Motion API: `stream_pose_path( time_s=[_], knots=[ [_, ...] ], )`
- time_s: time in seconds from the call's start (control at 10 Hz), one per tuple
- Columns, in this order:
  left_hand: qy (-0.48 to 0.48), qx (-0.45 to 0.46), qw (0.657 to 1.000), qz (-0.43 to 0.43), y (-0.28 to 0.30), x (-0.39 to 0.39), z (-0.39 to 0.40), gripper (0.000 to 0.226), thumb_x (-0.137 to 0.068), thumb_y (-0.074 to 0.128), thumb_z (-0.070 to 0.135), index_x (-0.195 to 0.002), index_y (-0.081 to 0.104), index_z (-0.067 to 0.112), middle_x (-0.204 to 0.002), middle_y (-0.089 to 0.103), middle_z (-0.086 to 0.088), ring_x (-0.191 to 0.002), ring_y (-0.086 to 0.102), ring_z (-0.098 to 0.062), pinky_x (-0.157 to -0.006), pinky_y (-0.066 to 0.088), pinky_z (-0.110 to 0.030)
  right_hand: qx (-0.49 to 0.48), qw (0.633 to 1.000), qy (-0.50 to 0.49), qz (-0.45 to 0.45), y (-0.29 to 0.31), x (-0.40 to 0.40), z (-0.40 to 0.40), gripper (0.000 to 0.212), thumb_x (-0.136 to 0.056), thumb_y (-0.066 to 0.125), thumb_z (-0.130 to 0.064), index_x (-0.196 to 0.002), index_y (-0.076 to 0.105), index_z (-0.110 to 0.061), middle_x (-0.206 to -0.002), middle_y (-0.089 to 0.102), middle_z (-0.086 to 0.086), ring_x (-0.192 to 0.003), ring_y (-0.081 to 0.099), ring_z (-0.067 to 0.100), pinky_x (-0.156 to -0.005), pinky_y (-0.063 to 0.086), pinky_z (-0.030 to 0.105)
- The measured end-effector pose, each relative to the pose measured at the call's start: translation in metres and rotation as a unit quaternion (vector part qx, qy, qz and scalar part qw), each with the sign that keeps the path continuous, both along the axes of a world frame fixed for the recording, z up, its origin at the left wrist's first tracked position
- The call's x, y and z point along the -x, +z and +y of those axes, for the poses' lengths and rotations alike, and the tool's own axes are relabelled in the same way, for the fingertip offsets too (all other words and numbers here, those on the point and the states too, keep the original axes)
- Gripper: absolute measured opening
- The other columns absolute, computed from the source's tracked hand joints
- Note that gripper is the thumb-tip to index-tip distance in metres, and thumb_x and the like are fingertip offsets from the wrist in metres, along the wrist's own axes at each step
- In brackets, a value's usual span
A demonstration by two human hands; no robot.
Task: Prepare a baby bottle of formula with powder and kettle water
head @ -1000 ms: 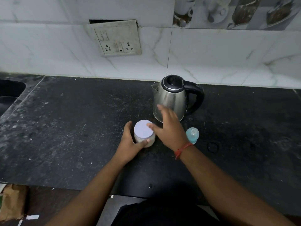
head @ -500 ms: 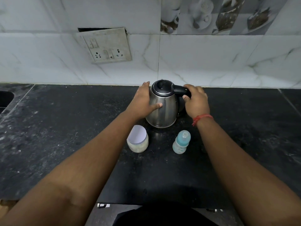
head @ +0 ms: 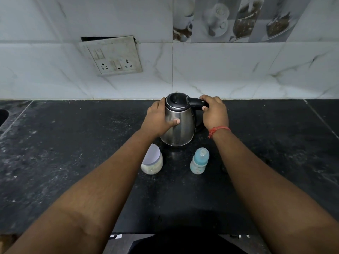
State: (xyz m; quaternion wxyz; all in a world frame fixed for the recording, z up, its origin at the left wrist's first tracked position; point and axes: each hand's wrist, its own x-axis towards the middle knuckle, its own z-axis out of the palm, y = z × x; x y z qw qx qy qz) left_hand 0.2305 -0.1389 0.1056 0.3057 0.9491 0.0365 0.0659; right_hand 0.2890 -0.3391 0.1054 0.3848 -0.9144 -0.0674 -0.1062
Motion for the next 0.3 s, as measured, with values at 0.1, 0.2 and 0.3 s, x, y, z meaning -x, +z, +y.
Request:
stream_pose_path(
  time_s=[0.1, 0.2, 0.3],
  knots=[
    [0.0, -0.007, 1.0, 0.001, -0.004, -0.002, 0.002, 0.098, -0.085, 0.081, 0.044, -0.159, 0.026, 0.013, -0.156, 0.04, -0.015, -0.143, 0.037, -0.035, -0.12, 0.028, -0.046, 0.005, 1.0, -0.007, -0.019, -0.007, -0.001, 0.0, 0.048, -0.096, 0.05, 0.006, -0.131, 0.065, -0.023, -0.126, 0.058, 0.007, -0.118, 0.048, 0.03, -0.094, 0.038, 0.025],
    [0.018, -0.058, 0.998, 0.031, -0.001, -0.002, 0.001, 0.102, -0.085, 0.074, 0.058, -0.161, 0.02, 0.017, -0.161, 0.035, -0.011, -0.15, 0.03, -0.033, -0.122, 0.024, -0.059, 0.024, 0.999, 0.007, -0.025, -0.011, 0.003, -0.004, 0.045, -0.099, 0.05, 0.001, -0.133, 0.063, -0.026, -0.127, 0.057, 0.004, -0.118, 0.044, 0.027, -0.094, 0.031, 0.022],
    [0.021, -0.1, 0.993, 0.055, -0.002, -0.005, 0.001, 0.105, -0.086, 0.064, 0.07, -0.163, 0.013, 0.02, -0.169, 0.025, -0.006, -0.158, 0.011, -0.031, -0.123, 0.009, -0.068, 0.031, 0.997, 0.066, -0.003, -0.006, -0.01, -0.015, 0.04, -0.098, 0.056, -0.005, -0.131, 0.063, -0.027, -0.12, 0.055, 0.002, -0.119, 0.046, 0.028, -0.099, 0.035, 0.026]
  ],
)
